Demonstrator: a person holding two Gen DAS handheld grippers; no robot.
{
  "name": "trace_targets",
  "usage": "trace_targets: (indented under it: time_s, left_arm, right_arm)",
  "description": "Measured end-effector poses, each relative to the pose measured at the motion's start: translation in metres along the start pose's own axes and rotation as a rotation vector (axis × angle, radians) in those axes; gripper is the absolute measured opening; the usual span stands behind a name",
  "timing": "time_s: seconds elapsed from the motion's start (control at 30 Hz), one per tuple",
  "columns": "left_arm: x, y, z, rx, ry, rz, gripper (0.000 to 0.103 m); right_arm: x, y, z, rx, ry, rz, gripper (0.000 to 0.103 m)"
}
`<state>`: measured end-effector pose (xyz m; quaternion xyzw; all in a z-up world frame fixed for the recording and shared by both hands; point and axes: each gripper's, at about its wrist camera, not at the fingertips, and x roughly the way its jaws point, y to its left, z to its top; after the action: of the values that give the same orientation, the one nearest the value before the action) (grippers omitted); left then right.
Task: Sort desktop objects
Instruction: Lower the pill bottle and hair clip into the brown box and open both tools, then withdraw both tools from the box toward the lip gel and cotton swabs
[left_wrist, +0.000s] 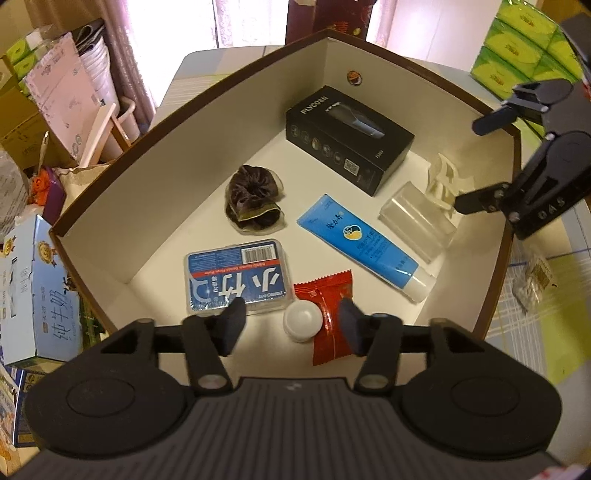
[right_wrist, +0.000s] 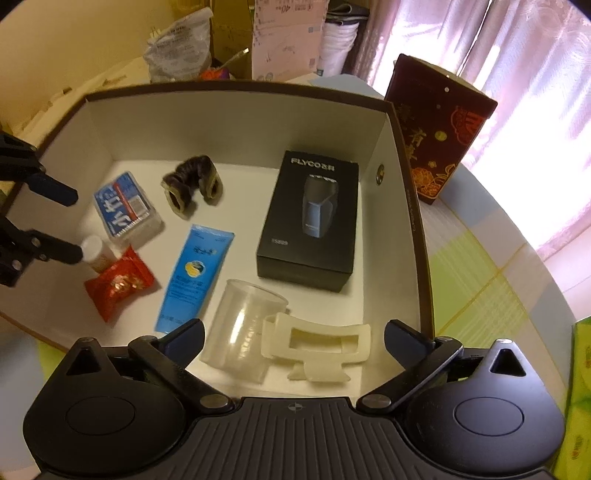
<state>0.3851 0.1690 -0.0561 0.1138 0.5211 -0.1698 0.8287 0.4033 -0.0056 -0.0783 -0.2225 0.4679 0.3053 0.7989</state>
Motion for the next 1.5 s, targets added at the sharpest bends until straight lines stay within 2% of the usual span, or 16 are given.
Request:
trace_targets:
  time_s: [0.03,0.17,0.3,0.67,0.97,1.5]
  left_arm:
    - [-0.001,0.0,0.0,-0.002,-0.002,0.003,0.056]
    - [-0.007,-0.003,-0.003,-0.025,-0.014,0.006,0.072]
    - [-0.016,-0.008,-0.005,-0.046,-0.028,0.009,0.08]
    - [-0.049,-0.017,-0.011,-0.102,-0.079,0.041,0.085]
    - [-0.079,-0.031,-0.021,-0.101,-0.125,0.077,0.085]
    - [-0.131,-0.069,-0.06,-0.106,-0.201,0.122,0.088]
  right_arm:
    - [-0.002,0.0,-0.001,0.008,-0.006,0.007,0.101]
    - [-0.009,0.005,-0.004,0.029,-0.026,0.026,0.101]
    - [-0.017,0.01,-0.006,0.036,-0.045,0.029,0.101]
    - [-0.054,0.025,-0.021,0.093,-0.127,0.044,0.101]
    - [-0.085,0.042,-0.037,0.115,-0.182,0.058,0.101]
    - [-0.14,0.076,-0.084,0.116,-0.258,0.09,0.101]
